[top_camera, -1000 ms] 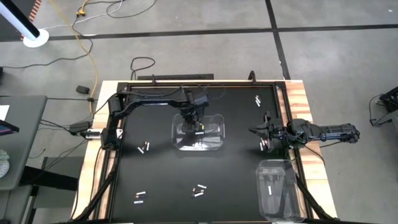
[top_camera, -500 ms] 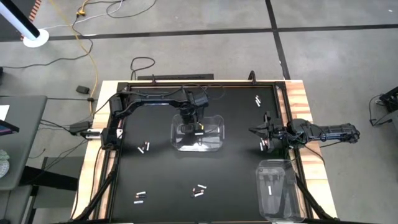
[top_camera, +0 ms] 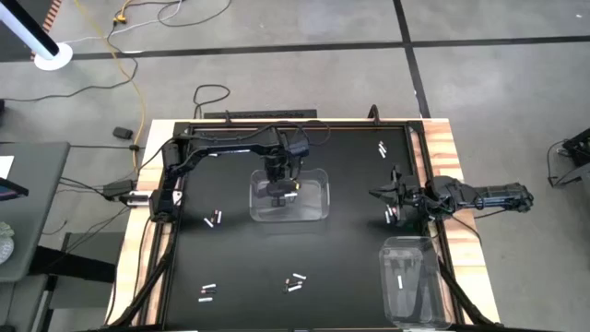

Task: Sort batteries
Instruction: Adjust the top transparent bin

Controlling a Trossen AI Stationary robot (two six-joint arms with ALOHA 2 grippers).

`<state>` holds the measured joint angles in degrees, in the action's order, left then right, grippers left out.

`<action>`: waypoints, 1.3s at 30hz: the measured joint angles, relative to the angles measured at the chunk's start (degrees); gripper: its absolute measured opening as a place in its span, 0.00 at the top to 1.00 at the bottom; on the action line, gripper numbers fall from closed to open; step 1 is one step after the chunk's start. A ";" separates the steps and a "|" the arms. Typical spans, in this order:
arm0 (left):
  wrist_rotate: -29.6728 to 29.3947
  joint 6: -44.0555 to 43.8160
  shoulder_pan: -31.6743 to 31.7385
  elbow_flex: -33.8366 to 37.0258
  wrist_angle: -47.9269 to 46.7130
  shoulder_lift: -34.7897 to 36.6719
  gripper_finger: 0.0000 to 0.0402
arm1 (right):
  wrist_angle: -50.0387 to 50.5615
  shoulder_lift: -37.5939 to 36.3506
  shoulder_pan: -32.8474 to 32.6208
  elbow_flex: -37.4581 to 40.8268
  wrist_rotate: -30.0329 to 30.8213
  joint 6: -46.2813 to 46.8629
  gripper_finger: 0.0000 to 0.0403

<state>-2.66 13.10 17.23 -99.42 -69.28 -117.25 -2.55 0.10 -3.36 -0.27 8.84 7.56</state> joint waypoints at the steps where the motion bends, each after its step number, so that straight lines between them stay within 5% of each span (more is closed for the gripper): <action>1: 0.02 -0.83 0.00 -0.35 -1.23 -0.01 1.00 | 0.00 0.00 0.00 0.00 0.00 0.01 0.97; 12: 0.82 -22.67 -1.17 -0.58 -5.86 -0.01 1.00 | 0.00 0.00 0.00 0.00 0.00 0.01 0.97; 23: -0.07 -49.10 -10.71 3.31 -4.78 3.57 1.00 | 0.00 0.00 0.00 0.00 0.00 0.00 0.97; 39: -5.17 -89.90 -19.71 28.03 6.38 22.28 1.00 | -0.02 0.00 0.00 0.00 0.00 0.01 0.97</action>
<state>-7.82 -76.81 -2.47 -71.39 -62.90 -94.97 -2.57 0.10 -3.35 -0.27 8.84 7.57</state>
